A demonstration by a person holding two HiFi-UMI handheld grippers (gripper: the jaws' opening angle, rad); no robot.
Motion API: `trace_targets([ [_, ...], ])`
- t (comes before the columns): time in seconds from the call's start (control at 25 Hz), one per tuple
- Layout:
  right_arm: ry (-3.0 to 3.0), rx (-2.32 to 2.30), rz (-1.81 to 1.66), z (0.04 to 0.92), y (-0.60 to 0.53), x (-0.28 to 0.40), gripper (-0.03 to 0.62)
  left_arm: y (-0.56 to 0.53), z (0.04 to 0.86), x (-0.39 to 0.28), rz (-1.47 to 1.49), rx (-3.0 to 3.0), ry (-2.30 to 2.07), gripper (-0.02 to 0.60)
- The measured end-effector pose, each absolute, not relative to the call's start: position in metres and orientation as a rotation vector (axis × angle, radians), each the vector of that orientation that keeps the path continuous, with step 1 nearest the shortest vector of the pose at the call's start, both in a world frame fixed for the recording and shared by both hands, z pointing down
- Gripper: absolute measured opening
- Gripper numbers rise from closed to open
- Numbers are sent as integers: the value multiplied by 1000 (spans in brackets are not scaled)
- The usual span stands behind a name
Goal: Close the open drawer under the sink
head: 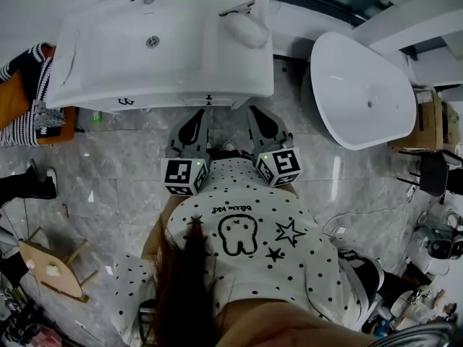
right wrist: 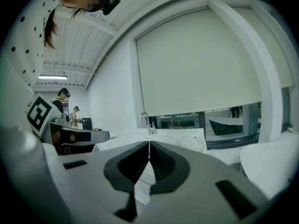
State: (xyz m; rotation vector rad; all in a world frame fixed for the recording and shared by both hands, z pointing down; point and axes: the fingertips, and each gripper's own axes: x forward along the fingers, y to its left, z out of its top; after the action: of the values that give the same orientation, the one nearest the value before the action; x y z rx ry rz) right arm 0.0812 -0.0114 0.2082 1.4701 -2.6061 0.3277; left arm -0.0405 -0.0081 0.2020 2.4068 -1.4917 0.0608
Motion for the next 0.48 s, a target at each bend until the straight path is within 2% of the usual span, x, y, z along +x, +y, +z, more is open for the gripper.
trace_targets([
  [0.48, -2599, 1479, 325, 219, 6, 121, 14, 14, 214, 2, 91, 2423, -1465, 5],
])
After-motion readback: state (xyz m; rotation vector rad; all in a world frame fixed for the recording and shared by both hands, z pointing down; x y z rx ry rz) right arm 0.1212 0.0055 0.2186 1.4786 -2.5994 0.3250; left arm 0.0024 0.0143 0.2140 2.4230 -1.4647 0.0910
